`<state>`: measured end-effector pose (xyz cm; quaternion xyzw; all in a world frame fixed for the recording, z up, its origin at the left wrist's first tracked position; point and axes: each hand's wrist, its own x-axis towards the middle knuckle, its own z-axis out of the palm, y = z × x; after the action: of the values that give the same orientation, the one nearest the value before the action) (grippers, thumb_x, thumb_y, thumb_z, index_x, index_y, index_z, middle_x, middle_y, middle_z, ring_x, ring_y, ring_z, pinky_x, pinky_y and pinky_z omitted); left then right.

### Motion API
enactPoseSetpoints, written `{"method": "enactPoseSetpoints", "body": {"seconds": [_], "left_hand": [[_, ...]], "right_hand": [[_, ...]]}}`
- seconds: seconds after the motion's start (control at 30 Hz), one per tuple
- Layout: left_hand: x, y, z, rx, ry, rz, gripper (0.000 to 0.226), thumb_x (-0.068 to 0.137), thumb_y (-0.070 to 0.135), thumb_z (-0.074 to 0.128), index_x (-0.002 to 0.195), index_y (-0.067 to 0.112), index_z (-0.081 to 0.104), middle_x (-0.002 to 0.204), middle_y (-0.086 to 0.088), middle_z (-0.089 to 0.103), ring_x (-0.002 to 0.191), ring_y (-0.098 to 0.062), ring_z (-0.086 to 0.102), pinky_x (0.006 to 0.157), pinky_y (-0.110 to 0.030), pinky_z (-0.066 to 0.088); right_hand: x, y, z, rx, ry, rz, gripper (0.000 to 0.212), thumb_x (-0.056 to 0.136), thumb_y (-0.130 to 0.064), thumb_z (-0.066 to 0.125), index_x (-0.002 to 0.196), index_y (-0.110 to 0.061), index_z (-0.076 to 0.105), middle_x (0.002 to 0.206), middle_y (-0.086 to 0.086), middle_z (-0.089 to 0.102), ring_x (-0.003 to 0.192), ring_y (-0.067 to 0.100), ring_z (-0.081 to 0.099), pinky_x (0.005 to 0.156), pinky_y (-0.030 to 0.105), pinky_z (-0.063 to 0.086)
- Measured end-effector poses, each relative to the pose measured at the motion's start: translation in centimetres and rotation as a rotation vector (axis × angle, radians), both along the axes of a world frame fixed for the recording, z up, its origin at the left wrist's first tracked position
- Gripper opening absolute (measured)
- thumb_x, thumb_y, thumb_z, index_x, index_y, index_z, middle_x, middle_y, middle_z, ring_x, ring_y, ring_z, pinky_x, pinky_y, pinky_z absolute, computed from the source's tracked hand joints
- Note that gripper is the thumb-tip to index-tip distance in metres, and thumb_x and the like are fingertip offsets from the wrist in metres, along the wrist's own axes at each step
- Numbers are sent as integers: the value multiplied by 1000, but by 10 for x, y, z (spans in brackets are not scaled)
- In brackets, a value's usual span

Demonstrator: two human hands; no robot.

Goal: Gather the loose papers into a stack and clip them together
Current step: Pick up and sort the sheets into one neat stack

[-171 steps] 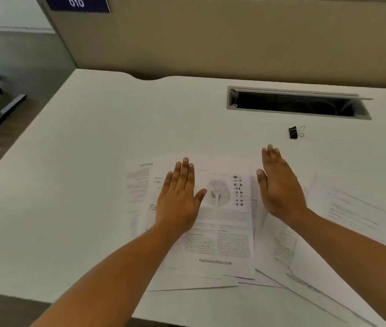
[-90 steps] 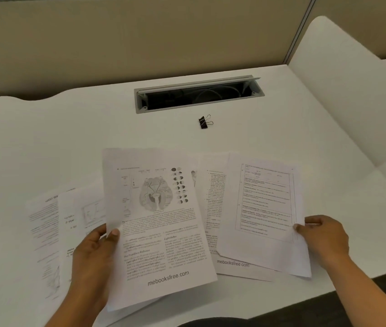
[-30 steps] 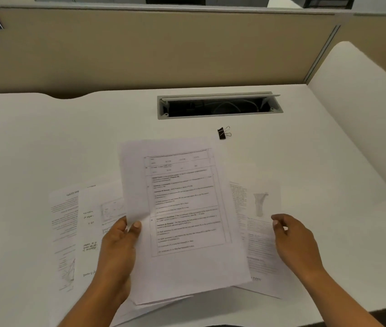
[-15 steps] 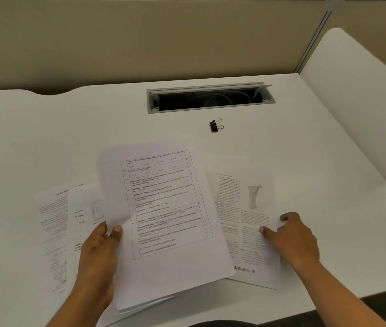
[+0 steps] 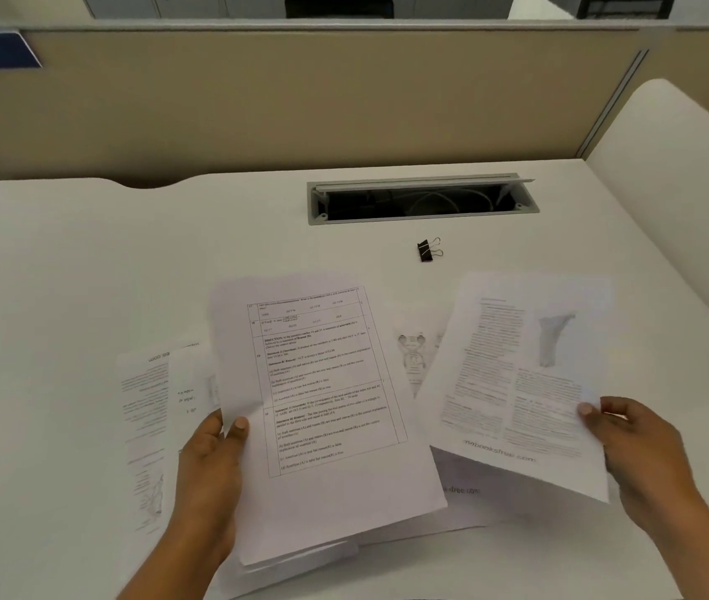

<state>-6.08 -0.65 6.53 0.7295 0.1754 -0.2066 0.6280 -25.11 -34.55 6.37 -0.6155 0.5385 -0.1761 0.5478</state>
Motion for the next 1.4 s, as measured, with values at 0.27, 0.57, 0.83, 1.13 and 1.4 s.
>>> {"method": "enactPoseSetpoints", "body": {"seconds": [0.27,0.57,0.83,1.13,1.4], "left_hand": [[3,4,5,-16,12,22,33,104,20,48,136,22,58,131,1,66,118,-27,62,107,-52,47],[-9,-2,13,-77,61,-56,28,102,25,52,128,25,63,123,0,73,110,-23,70,98,-49,55],[-23,-5,28,-195,105,-152,15,98,19,60,104,20,73,93,-5,81,86,-27,78,78,-42,64],[-30,-4,37,-206,86,-141,19,101,23,54,106,24,72,96,-2,81,85,-23,78,79,-44,63],[-22,10,18,-104,-6,-112,25,104,36,46,104,29,70,98,8,79,89,-14,75,75,-27,58]], "right_hand": [[6,16,71,68,-221,106,29,62,-40,79,85,-24,71,99,12,77,90,37,72,88,59,53],[64,75,61,155,-285,420,64,56,-45,86,97,0,65,89,17,78,75,26,76,63,29,62],[82,111,38,31,-183,370,15,86,-18,72,83,-5,66,89,17,74,87,40,71,82,52,59],[81,117,31,259,-163,480,19,96,-16,59,112,-16,69,103,5,78,92,25,75,87,46,57],[80,118,17,224,-179,372,16,95,-15,60,103,-12,74,97,8,79,90,30,75,88,47,56]]}}
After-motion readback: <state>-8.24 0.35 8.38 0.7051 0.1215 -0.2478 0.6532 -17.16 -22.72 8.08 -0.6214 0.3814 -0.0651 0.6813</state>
